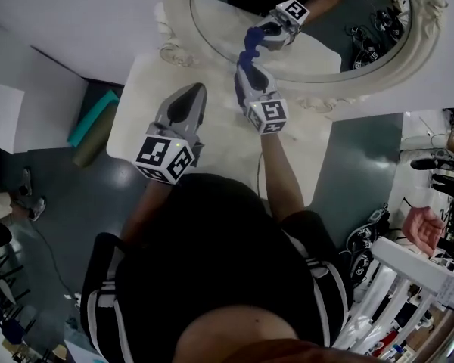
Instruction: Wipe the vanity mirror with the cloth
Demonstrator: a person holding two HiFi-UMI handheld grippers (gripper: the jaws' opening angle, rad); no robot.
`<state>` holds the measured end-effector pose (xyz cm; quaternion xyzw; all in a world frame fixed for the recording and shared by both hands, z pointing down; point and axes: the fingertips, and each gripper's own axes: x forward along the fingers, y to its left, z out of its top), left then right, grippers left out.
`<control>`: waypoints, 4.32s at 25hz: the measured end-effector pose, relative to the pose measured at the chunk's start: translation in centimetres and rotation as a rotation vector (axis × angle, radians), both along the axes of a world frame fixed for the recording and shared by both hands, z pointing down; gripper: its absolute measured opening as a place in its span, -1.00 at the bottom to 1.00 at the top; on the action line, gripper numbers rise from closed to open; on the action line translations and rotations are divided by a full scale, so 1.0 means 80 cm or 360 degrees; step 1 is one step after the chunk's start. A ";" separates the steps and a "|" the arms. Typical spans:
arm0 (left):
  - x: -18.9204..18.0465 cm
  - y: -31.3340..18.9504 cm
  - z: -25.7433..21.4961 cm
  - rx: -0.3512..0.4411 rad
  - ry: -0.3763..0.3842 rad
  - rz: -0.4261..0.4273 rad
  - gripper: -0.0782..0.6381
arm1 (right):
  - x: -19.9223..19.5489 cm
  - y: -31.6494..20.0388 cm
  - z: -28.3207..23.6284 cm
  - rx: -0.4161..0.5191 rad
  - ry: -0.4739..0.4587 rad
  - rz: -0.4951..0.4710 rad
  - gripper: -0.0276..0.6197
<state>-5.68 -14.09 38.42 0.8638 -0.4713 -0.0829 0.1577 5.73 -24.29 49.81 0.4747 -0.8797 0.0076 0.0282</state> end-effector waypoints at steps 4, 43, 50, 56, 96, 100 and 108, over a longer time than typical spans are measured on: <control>0.010 0.004 -0.007 0.0015 0.0001 0.0026 -0.75 | 0.041 0.027 -0.083 0.0219 -0.0119 0.0140 -0.72; 0.049 -0.008 -0.019 0.0047 0.0059 0.0104 -0.75 | 0.225 0.012 -0.455 0.0933 0.0167 0.1069 -0.71; 0.037 -0.011 -0.013 0.0032 0.0062 0.0077 -0.75 | 0.166 -0.006 -0.485 0.0968 0.0382 0.1003 -0.71; 0.022 -0.010 -0.015 0.0032 0.0070 0.0038 -0.75 | 0.096 -0.024 -0.502 0.1008 0.0545 0.0885 -0.71; -0.099 0.000 0.021 -0.0078 0.0082 -0.0298 -0.75 | -0.179 -0.088 -0.178 0.1053 0.1866 0.0044 -0.71; -0.108 0.003 0.023 -0.0081 0.0086 -0.0321 -0.75 | -0.180 -0.086 -0.123 0.0959 0.1940 -0.0044 -0.71; -0.111 0.012 0.024 -0.0084 0.0079 -0.0335 -0.75 | -0.143 -0.075 0.012 0.0728 0.2098 -0.0237 -0.71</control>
